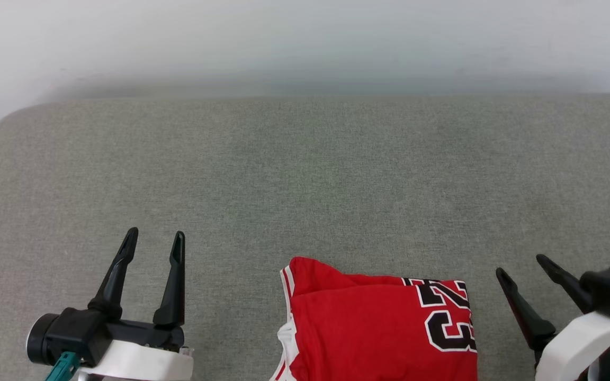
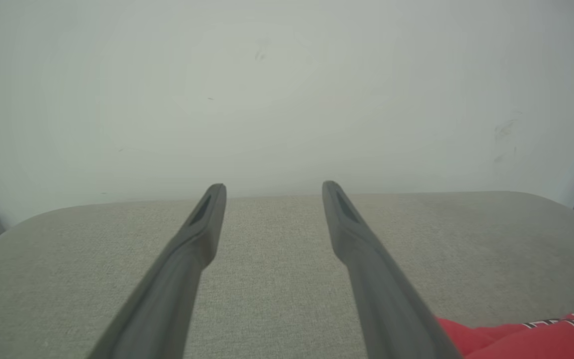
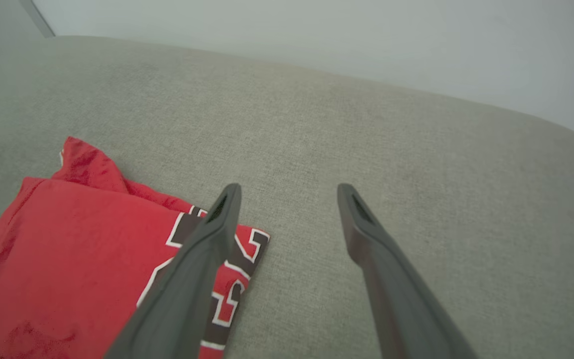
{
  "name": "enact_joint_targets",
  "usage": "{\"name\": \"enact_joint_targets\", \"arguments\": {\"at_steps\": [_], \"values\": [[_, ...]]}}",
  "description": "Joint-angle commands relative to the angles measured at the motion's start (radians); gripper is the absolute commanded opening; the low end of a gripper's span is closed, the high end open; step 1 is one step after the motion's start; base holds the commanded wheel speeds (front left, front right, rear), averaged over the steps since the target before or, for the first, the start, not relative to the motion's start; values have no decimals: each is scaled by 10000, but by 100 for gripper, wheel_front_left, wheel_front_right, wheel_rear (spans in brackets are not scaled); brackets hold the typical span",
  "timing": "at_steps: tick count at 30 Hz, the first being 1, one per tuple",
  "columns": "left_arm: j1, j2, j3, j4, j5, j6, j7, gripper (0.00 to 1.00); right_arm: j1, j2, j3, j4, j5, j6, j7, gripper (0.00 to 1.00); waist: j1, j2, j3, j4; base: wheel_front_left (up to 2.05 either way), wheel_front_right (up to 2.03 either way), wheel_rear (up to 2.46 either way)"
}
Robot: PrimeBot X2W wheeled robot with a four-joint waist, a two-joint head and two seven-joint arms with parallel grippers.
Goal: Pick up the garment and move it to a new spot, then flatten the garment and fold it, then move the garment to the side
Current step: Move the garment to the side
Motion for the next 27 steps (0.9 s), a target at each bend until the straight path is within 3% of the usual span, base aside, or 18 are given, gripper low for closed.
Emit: {"name": "enact_joint_targets", "arguments": {"at_steps": [1, 7, 12, 18, 27], "values": [[-82, 40, 18, -13, 22, -13, -21, 100, 62, -308, 149, -294, 362, -2, 650, 100, 0, -1, 55, -20, 0, 0, 0], [-326, 174, -274, 117, 173, -11, -21, 100, 244, -650, 435, -706, 1694, 2, 4246, 100, 0, -1, 372, 70, 0, 0, 0], [-543, 308, -508, 200, 357, -11, -21, 100, 64, -187, 261, -536, 2119, 2, 6017, 100, 0, -1, 652, 313, 0, 0, 0], [-741, 237, -730, 255, 333, -11, -21, 100, -324, 290, 235, 299, 2102, 2, 6615, 100, 0, -1, 920, 726, 0, 0, 0], [-866, 144, -881, 324, 297, -12, -21, 100, -665, 767, 881, 1938, 1954, 4, 6422, 100, 0, -1, 1112, 1269, 0, 0, 0]]}}
